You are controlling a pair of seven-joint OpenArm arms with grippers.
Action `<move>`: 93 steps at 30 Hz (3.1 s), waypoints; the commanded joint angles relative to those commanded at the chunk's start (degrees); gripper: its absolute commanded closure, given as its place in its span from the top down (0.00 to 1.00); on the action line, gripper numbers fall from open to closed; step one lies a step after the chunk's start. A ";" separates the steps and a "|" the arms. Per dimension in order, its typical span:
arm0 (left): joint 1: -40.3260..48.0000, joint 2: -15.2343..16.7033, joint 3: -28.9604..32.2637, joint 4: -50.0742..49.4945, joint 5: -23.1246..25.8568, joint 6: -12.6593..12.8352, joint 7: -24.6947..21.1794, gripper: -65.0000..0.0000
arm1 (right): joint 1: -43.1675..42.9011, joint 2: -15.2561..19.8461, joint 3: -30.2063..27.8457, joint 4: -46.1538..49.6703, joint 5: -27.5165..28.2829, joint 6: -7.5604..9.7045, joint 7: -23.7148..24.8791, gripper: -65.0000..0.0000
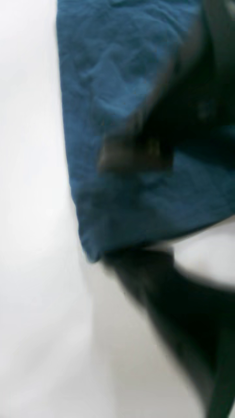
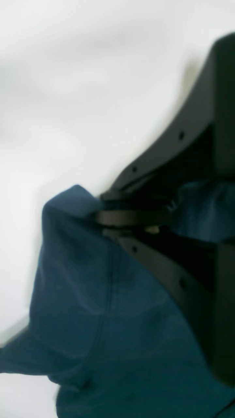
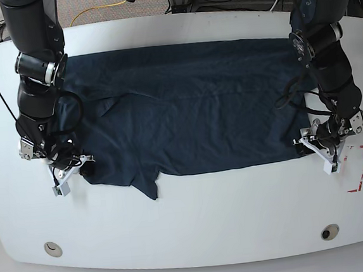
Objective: Fold the T-shirt properly
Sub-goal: 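Move the left gripper to the shirt's other hem corner and grasp both corners, then lift the hem with both grippers and fold it over toward the collar, then lay the folded hem down and open both grippers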
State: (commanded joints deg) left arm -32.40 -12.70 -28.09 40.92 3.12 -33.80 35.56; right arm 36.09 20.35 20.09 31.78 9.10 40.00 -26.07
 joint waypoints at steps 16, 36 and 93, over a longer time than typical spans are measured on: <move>0.35 -1.67 9.23 17.49 0.09 -1.14 -0.44 0.00 | 0.00 0.70 -0.35 14.51 -0.18 0.00 -9.14 0.00; 10.46 -2.29 10.20 36.75 0.09 -6.20 4.57 0.00 | -11.25 0.35 0.09 43.08 0.26 0.00 -26.73 0.00; 29.10 2.11 9.67 59.87 0.53 -6.20 15.74 0.59 | -25.14 -5.63 10.37 59.16 12.40 0.00 -40.62 0.85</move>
State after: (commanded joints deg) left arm -3.30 -10.59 -18.42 100.79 3.65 -40.00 51.30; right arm 10.95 14.73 30.46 90.95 21.49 40.00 -66.68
